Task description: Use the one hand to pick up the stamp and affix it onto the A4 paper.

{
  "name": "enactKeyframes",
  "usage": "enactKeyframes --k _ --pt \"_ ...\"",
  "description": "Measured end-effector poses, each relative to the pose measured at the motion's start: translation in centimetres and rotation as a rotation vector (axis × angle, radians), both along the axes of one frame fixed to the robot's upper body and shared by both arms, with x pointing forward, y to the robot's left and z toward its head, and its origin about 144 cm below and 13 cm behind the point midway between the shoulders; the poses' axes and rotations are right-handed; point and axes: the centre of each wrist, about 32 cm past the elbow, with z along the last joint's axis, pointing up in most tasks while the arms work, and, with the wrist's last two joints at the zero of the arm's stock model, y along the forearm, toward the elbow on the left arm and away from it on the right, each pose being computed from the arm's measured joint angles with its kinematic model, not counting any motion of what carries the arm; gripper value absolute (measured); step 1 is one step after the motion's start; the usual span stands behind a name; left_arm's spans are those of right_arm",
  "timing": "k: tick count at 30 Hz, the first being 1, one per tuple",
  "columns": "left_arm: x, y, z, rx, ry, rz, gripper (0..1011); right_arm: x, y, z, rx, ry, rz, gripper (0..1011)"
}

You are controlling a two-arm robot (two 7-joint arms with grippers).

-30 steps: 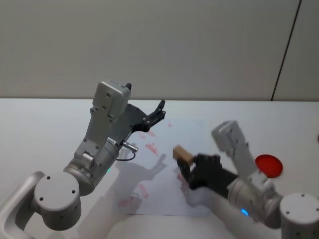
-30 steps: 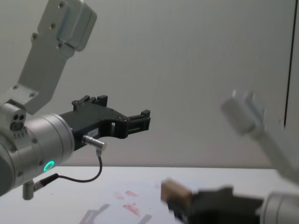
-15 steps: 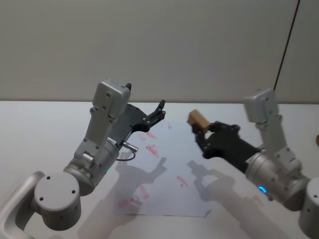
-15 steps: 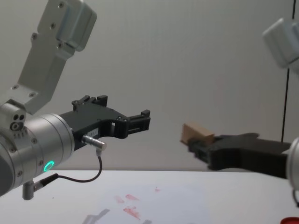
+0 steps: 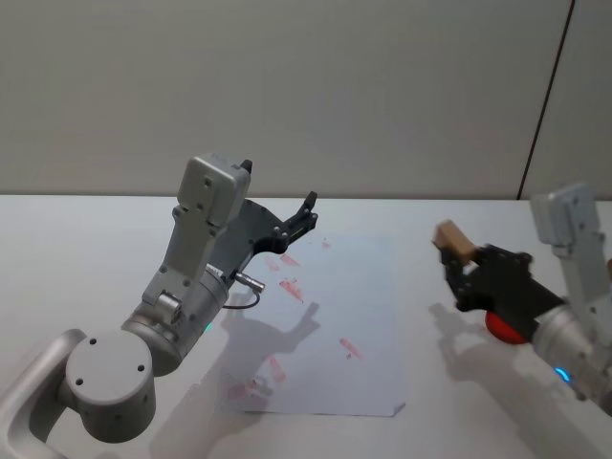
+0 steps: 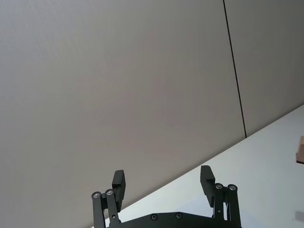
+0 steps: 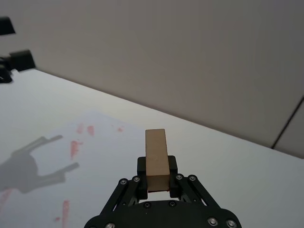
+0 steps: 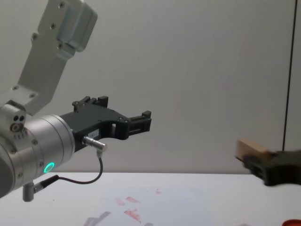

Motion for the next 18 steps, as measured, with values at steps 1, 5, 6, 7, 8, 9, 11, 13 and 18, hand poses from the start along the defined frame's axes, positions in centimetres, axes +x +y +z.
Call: enactKeyframes --k 1,5,6,7,8,9,11,13,18 --pt "0.0 0.0 0.0 0.000 0.000 0.000 1003 -0.2 -0.4 -0.2 -0.010 0.008 -0.017 221" --pt "0.0 0.0 0.0 0.000 0.000 0.000 1003 -0.6 -1.3 -0.9 -0.033 0.028 -0.057 221" --pt "0.0 0.0 0.0 0.000 0.000 0.000 1003 -0.7 -1.6 -1.1 -0.041 0.034 -0.070 221" --pt "0.0 0.0 0.0 0.000 0.000 0.000 1003 -0.7 -1.8 -1.1 -0.045 0.037 -0.075 221" --pt "0.0 0.0 0.0 0.000 0.000 0.000 1003 -0.8 -1.9 -1.2 -0.048 0.040 -0.082 221" --pt "0.0 0.0 0.0 0.000 0.000 0.000 1003 -0.8 -1.9 -1.2 -0.048 0.040 -0.082 221" --pt "0.0 0.0 0.0 0.000 0.000 0.000 1003 -0.8 -2.2 -1.3 -0.059 0.050 -0.100 221" --pt "0.0 0.0 0.0 0.000 0.000 0.000 1003 -0.8 -2.3 -1.4 -0.064 0.055 -0.108 221" --pt "0.0 0.0 0.0 0.000 0.000 0.000 1003 -0.7 -2.6 -1.5 -0.076 0.071 -0.126 221"
